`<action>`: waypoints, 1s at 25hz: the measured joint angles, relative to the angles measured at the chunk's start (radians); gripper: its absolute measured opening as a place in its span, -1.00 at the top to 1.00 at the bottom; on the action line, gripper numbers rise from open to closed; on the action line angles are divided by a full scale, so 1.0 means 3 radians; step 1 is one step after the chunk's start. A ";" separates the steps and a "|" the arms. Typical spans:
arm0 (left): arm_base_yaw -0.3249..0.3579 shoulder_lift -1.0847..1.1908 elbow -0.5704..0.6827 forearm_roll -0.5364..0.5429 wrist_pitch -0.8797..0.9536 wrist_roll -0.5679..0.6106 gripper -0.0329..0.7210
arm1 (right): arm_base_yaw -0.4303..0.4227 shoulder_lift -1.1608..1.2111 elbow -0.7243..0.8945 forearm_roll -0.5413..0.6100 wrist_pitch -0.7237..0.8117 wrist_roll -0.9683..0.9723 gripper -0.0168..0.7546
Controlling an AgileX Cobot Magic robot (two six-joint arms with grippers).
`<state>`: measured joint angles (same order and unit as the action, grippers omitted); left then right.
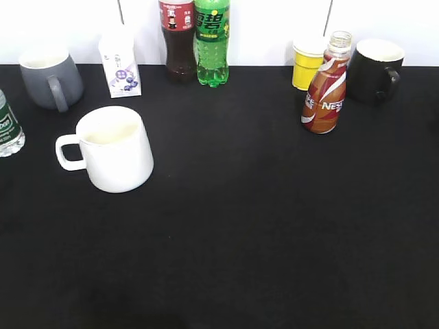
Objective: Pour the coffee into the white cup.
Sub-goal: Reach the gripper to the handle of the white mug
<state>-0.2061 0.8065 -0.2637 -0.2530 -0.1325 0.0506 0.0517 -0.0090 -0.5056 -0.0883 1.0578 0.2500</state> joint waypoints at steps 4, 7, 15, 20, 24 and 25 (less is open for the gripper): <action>-0.0338 0.0996 0.0005 0.0082 -0.0607 0.0000 0.08 | 0.0000 0.0000 0.0000 0.0000 0.0000 0.0000 -0.54; -0.0573 0.1680 0.0007 0.0088 -0.1079 -0.0005 0.08 | 0.0000 0.0000 0.0000 0.0000 0.0000 0.0000 -0.54; -0.0674 0.2567 0.0011 0.0115 -0.2488 -0.0262 0.08 | 0.0000 0.0000 0.0000 0.0000 0.0000 0.0000 -0.54; -0.0674 0.3137 0.0011 0.0327 -0.3337 -0.0265 0.08 | 0.0000 0.0000 0.0000 0.0000 0.0000 0.0000 -0.54; -0.0657 0.3470 0.0011 0.0330 -0.3728 -0.0277 0.08 | 0.0000 0.0000 0.0000 0.0000 0.0000 0.0000 -0.54; -0.0654 0.3470 0.0011 0.0330 -0.3728 -0.0277 0.08 | 0.0000 0.0000 0.0000 0.0000 0.0000 0.0000 -0.54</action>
<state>-0.4022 1.8474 -0.2604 -0.1541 -1.2508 -0.0326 0.0517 -0.0090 -0.5056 -0.0883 1.0578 0.2500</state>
